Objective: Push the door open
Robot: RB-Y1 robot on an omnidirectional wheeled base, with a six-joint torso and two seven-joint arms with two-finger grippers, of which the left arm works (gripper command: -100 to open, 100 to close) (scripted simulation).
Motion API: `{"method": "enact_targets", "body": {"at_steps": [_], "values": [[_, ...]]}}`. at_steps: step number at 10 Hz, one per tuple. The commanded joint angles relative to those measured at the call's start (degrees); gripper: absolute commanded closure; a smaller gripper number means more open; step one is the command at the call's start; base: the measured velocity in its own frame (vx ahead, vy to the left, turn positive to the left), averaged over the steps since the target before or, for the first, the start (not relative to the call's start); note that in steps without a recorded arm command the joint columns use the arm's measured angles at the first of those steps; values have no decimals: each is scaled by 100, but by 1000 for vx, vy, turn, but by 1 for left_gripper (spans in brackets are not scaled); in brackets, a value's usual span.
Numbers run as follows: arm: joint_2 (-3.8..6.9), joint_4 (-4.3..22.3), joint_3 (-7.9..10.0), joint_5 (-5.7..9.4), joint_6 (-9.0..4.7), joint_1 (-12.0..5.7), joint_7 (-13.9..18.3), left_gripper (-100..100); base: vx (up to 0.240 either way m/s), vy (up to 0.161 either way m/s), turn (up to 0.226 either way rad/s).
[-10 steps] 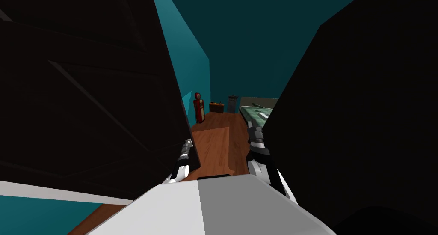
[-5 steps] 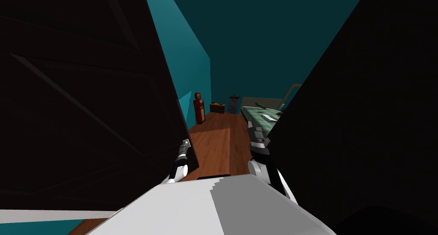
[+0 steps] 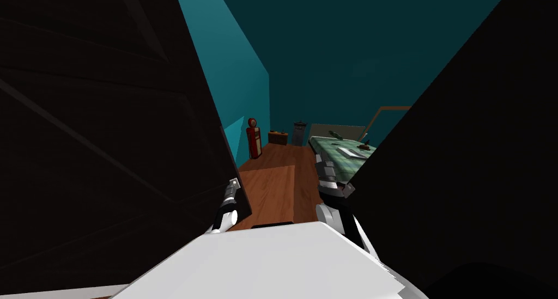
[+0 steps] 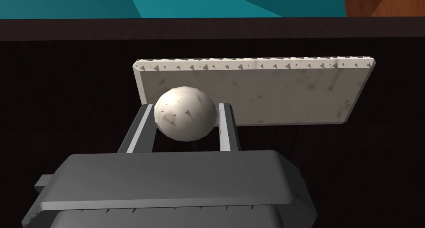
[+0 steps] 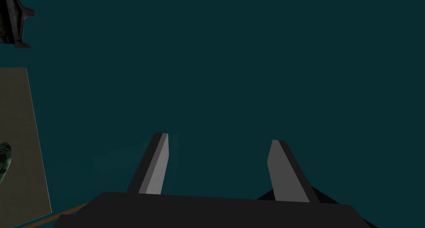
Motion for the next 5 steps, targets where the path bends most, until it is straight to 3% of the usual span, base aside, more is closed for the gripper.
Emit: {"method": "enact_targets", "body": {"at_steps": [1, 5], "values": [[0, 0, 0, 0, 0, 0, 0, 100, 78, 3, 21], [68, 23, 226, 218, -50, 17, -113, 100, 190, -5, 40]]}}
